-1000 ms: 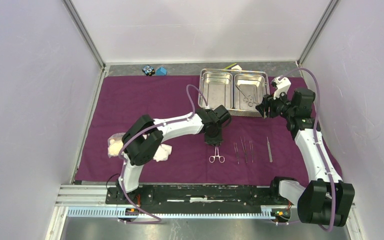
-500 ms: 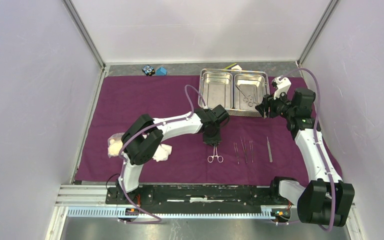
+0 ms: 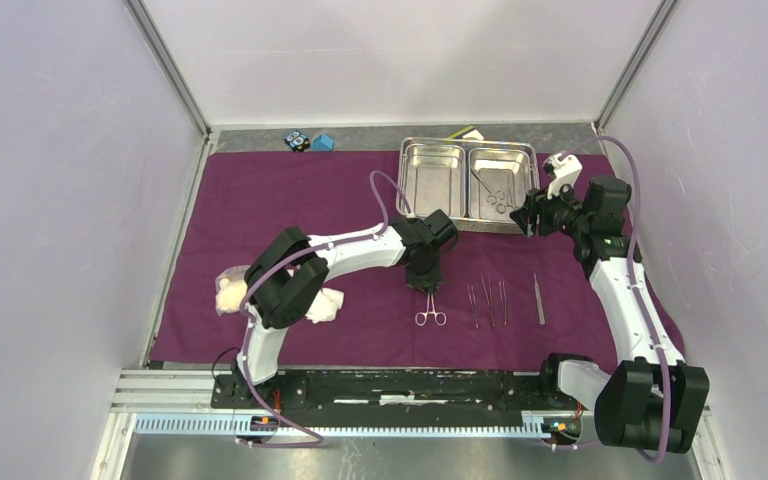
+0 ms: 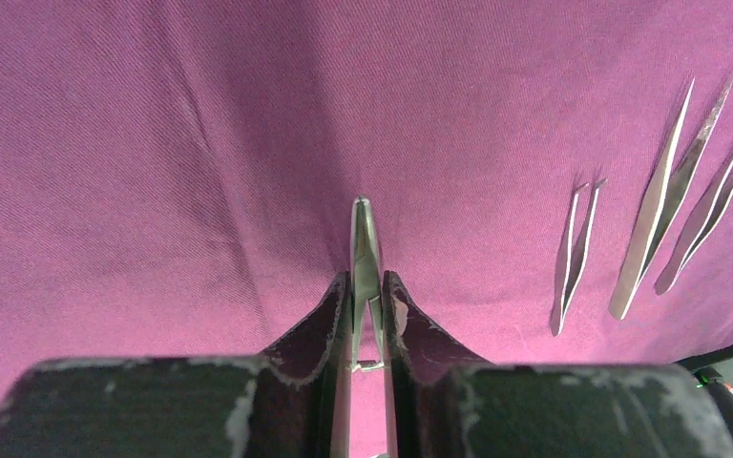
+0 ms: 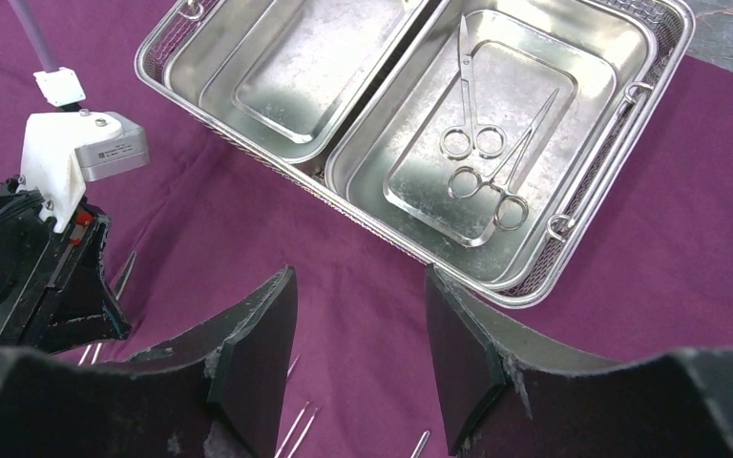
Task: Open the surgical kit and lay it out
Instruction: Place the medical item in the surgical kit.
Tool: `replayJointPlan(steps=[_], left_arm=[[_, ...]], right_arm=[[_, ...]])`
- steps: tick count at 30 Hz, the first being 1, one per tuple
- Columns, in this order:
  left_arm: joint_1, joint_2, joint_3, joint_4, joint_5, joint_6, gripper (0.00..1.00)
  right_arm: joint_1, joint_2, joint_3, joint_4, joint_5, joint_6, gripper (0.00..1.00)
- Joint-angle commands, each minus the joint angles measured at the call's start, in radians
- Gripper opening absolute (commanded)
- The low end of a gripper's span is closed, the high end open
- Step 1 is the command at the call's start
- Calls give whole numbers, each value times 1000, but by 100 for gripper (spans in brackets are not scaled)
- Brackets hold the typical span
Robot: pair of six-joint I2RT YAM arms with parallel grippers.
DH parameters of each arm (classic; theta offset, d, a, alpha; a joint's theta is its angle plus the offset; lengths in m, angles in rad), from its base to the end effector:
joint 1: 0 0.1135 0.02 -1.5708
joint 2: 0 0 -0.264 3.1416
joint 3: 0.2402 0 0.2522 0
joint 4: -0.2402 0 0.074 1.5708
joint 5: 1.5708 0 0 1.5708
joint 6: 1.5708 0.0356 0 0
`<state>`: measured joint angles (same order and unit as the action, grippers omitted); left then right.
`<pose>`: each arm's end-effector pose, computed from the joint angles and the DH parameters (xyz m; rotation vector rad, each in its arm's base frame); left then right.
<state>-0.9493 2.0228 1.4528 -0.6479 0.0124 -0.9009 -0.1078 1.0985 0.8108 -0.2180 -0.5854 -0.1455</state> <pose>0.2394 -0.3351 0.1665 0.0736 2.9079 -0.4251 0.2432 -0.0065 0.2864 -0.3895 1.9761 0.4452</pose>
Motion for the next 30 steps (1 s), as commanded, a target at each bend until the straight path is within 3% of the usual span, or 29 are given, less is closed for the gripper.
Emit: replayJointPlan(steps=[1,30], left_arm=[[3,14,18,27,14,-40,15],[12,29,8,40,24,-35,28]], right_arm=[[-6,-3,-4,52,-15,11,58],[-10,-11,-16,65,-22,20,58]])
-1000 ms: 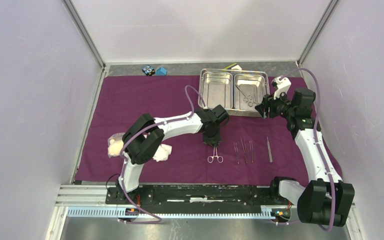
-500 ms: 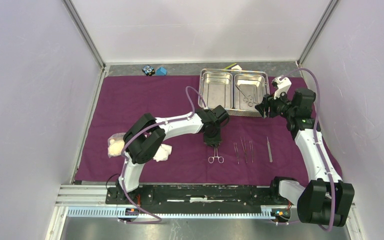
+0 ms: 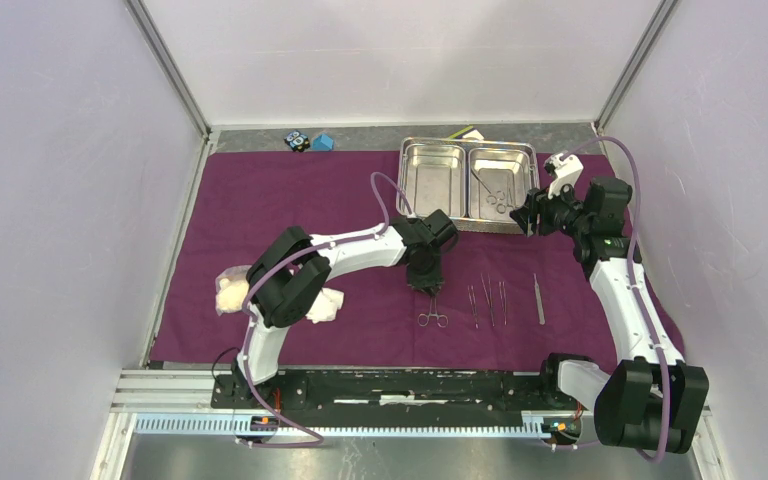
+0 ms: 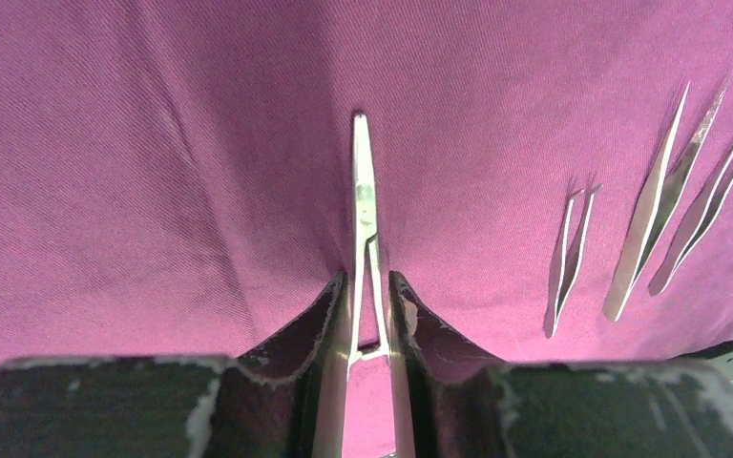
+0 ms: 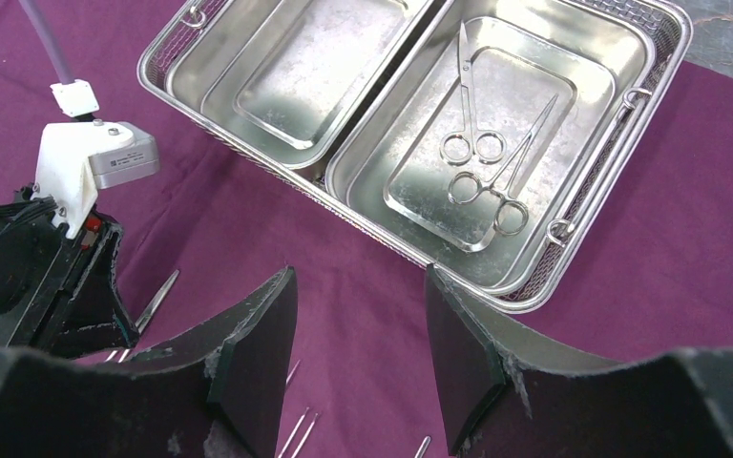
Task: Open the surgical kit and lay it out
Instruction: Place the medical item in the surgical kit.
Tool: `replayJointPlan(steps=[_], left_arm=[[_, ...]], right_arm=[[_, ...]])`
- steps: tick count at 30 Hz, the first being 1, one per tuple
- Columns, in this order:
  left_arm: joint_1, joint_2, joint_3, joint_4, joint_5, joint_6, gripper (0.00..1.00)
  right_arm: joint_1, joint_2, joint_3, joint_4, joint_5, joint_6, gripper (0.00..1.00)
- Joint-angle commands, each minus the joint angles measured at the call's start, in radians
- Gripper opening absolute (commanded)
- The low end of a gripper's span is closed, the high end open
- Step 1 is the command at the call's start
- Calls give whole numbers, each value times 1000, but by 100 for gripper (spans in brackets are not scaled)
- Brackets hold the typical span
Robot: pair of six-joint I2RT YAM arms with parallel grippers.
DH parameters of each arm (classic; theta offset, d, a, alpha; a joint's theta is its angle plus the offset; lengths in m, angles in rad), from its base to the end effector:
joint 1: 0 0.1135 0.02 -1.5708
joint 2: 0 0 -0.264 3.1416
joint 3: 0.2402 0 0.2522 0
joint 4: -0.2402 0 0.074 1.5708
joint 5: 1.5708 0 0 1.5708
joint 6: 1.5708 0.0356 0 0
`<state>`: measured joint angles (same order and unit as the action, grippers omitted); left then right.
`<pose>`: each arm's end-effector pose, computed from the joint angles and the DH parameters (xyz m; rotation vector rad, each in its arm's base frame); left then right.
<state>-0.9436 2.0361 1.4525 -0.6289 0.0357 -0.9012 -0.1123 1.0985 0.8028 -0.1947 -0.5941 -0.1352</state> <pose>0.2421 -0.3362 0.1619 0.0713 2.9183 -0.4528 0.2437 -0.0074 0.2859 -0.3836 1.9627 0.4519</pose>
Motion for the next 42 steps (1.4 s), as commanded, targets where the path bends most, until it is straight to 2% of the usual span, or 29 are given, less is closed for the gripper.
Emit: replayJointPlan(steps=[1,16,22,29,30,33,39,42], left_arm=[[7,15,8,22,1,-33,28],[17,-26,21,8,-33,3,33],[25,-76,32,2,-79,48,50],[26,-149,59,8,-169,171,72],[27,-160,64,8,-194,195,76],[27,-192,79,16,-256,280,99],[30,-255,87,44,-321,432,100],[40,-273,93,46,-338,490,100]], right_arm=[[-5,-10,-8,42,-14,10,58],[-6,7,5,34,5,-14,60],[-6,46,34,21,7,-43,62],[6,118,70,48,21,-83,63],[13,133,81,53,32,-90,63],[44,183,119,67,104,-115,63],[143,371,289,26,268,-162,61],[179,485,383,5,299,-183,61]])
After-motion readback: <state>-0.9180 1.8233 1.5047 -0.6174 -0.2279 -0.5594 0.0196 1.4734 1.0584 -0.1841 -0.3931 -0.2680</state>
